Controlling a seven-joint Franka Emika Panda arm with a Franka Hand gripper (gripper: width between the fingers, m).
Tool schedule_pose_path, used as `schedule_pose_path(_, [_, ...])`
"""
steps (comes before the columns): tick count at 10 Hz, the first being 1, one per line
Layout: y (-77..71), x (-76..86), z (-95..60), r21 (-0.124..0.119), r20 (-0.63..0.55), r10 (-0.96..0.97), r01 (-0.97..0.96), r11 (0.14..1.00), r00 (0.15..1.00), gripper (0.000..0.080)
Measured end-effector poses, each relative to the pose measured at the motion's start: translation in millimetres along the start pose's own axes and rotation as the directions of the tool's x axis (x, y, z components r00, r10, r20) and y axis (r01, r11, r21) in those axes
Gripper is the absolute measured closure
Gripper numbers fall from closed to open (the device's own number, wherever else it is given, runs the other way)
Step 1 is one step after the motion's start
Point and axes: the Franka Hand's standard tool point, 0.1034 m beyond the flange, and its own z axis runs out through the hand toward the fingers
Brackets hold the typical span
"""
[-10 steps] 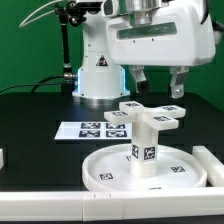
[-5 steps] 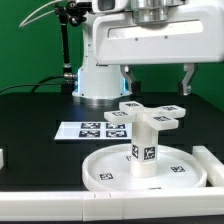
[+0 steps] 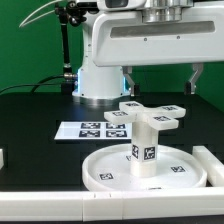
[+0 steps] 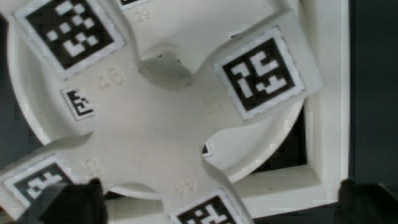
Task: Assemble round table
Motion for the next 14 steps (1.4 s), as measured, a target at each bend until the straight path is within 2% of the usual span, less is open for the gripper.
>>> schedule_pose_path(1, [0.0, 0.0, 0.1, 0.000, 0.000, -0.035, 0.035, 0.999, 0.999, 0.0151])
schedule_pose_path(2, [1.5, 0.6, -0.3, -0.014, 0.001, -0.209, 0.209, 0.978, 0.978, 0.0151])
schedule_pose_path(5, [1.1, 1.9, 0.9, -0.022, 0.011, -0.529, 0.529, 0.848, 0.849, 0.0151])
schedule_pose_path(9, [4.0, 1.7, 2.5, -0.019, 0.020, -0.715, 0.716, 0.698, 0.698, 0.0151])
schedule_pose_path(10, [5.3, 2.2, 2.4, -0.022, 0.025, -0.772, 0.772, 0.635, 0.636, 0.0151])
schedule_pose_path(12, [2.2, 9.0, 1.1, -0.072, 0.030, -0.915, 0.914, 0.400, 0.403, 0.0151])
schedule_pose_path(13, [5.1, 8.8, 1.4, -0.069, 0.033, -0.923, 0.922, 0.381, 0.384, 0.0151])
schedule_pose_path(14, [7.7, 9.3, 1.2, -0.069, 0.041, -0.944, 0.943, 0.325, 0.328, 0.0151])
